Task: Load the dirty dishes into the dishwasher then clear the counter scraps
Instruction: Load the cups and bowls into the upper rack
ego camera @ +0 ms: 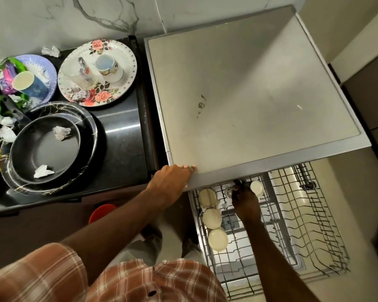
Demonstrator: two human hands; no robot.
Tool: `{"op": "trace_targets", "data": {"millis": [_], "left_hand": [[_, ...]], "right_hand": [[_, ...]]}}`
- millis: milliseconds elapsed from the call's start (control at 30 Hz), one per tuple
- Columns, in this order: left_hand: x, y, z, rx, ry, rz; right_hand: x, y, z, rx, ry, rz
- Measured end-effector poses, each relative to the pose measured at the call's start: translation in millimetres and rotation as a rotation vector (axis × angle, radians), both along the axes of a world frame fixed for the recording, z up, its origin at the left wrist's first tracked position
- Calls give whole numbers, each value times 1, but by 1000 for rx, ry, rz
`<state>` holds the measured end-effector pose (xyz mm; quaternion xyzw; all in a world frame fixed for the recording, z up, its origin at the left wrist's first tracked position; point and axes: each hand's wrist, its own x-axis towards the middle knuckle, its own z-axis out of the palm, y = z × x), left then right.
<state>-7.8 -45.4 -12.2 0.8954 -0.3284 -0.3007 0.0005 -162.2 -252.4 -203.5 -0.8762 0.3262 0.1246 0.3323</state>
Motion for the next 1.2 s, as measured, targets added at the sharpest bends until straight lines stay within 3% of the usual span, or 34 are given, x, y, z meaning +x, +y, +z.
{"op": "trace_targets", "data": {"millis": [233, 400, 800, 1200], "left_hand": [[-9, 21, 8, -144, 51, 59], [-12, 71, 19, -331, -27, 103], [38, 280, 63, -538, -281, 593], [105, 454, 63, -380, -581, 1136]], "right_hand": [[-4, 54, 130, 84, -400, -57], [33, 105, 194, 170, -596, -29], [141, 256, 244, 391, -610, 462], [204, 360, 273, 451, -580, 686]]}}
